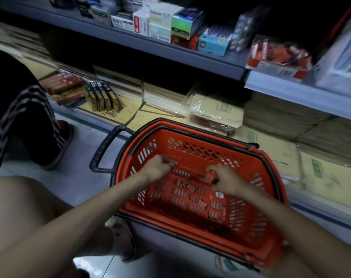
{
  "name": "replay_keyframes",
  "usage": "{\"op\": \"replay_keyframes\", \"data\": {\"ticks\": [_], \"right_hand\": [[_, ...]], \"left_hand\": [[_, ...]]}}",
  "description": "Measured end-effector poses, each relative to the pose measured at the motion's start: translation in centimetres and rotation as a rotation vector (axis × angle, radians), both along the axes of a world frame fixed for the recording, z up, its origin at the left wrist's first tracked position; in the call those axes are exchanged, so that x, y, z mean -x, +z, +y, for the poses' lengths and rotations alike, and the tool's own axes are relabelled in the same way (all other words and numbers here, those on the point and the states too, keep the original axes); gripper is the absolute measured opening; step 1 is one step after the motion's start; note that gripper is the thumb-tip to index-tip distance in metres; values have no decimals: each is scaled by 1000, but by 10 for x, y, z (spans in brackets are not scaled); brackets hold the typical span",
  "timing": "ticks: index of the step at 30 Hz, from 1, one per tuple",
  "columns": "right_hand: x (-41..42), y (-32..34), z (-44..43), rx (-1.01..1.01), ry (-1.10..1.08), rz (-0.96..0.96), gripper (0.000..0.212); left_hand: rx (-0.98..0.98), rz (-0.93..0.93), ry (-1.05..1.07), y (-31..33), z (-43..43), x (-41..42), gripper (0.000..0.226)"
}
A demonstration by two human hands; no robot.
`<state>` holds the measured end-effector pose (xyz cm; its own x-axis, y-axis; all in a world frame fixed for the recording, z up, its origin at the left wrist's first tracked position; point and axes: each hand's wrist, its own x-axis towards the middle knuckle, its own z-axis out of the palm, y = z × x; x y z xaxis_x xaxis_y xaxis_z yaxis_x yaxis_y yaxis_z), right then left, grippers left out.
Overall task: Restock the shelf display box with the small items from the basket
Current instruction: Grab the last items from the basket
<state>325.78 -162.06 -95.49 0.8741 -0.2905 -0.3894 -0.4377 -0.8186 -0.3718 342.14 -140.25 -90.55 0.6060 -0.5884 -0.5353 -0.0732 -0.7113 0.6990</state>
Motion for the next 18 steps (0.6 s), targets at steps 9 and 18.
{"op": "replay_keyframes", "data": {"ticks": [9, 18], "right_hand": [[-35, 118, 58, -120, 100, -340, 64], [-38, 86, 57, -868, -224, -511, 41]], "left_hand": [[435, 983, 504, 44, -32, 38, 48], [422, 944, 635, 34, -18, 6, 15]]}}
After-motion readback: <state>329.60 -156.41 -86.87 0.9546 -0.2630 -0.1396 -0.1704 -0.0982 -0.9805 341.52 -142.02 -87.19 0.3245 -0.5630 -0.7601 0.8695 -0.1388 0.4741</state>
